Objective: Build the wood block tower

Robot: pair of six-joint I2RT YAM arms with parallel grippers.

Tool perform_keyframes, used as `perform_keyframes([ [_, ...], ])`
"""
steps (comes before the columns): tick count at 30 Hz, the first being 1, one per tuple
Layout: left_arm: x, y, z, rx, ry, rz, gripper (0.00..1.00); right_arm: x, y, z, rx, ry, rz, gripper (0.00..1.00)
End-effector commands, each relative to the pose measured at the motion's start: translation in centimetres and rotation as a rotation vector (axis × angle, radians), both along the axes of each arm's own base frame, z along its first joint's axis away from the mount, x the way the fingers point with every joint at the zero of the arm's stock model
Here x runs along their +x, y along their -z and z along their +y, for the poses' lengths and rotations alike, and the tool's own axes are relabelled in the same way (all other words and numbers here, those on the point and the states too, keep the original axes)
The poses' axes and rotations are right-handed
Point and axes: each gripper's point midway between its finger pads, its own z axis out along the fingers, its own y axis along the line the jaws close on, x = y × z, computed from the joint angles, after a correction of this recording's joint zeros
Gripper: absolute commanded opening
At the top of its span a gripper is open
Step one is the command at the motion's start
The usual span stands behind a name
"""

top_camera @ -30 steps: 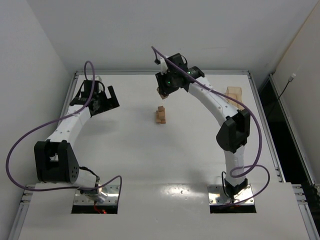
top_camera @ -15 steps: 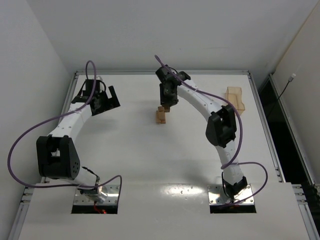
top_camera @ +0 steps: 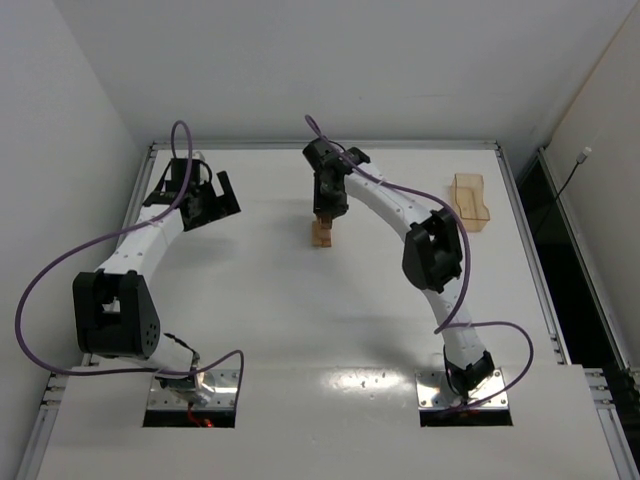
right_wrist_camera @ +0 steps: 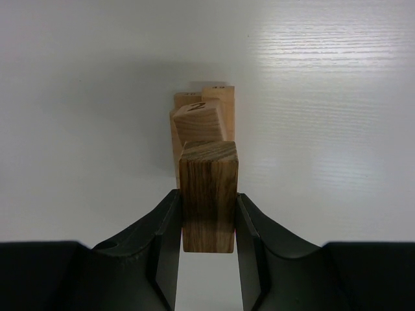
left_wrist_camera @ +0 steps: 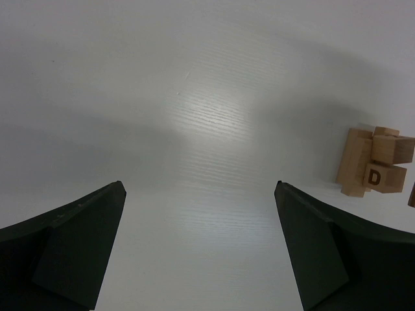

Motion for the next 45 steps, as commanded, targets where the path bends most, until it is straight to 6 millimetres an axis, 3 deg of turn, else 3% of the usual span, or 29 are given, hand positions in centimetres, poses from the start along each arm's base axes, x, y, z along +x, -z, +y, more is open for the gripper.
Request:
perform_keyframes([
  [1, 1.2, -1.9, 0.1, -0.011, -0.005, -0.058, 1.0, 1.0, -0.8, 1.4, 0.049, 0.008, -0.036, 0.0],
  [18, 1.2, -1.4, -0.1, -0.017, 0.001, -0.048, 1.0, 1.4, 0.8, 1.8, 0.036, -0.024, -0.025, 0.01],
  [26, 1.2, -1.0, -0.1, -0.017, 0.001, -0.039, 1.0, 1.3, 0.8, 1.9, 0.022, -0.036, -0.033, 0.21],
  [28, 1.2, -1.0, -0.2, -0.023, 0.007, -0.039, 1.0, 1.5, 0.7, 2.1, 0.024, -0.044, -0.042, 0.36],
  [31, 1.2, -1.0, -0.3, -0.023, 0.007, -0.039, 1.0, 1.1, 0.7, 2.5, 0.026, -0.066, -0.039, 0.51],
  [34, 1.2, -1.0, -0.3, -0.023, 0.007, -0.039, 1.0, 1.3, 0.6, 2.6, 0.022, -0.084, -0.049, 0.55],
  [38, 0.9, -1.1, -0.2, -0.023, 0.007, -0.04, 1.0, 1.8, -1.2, 2.3, 0.011, -0.104, -0.102, 0.54],
  [41, 0.6, -1.9, 0.5, 0.005, -0.022, -0.066, 1.0, 2.6, -4.8, 1.3, 0.022, -0.135, -0.174, 0.54],
  [42, 0.3, -1.8, 1.3, 0.019, -0.059, -0.065, 1.0, 2.4, -5.0, 0.7, 0.023, -0.146, -0.167, 0.54],
  [43, 0.1, -1.9, 2.2, 0.012, -0.089, -0.067, 1.0, 2.3, -7.7, 0.0, 0.043, -0.145, -0.214, 0.54],
  [44, -0.2, -2.6, 2.9, -0.001, -0.124, -0.087, 1.0, 2.3, -8.9, -0.6, 0.068, -0.179, -0.227, 0.54],
  [45, -0.8, -2.2, 3.8, 0.0, -0.147, -0.078, 1.0, 1.6, -9.0, -1.3, 0.065, -0.209, -0.22, 0.54],
])
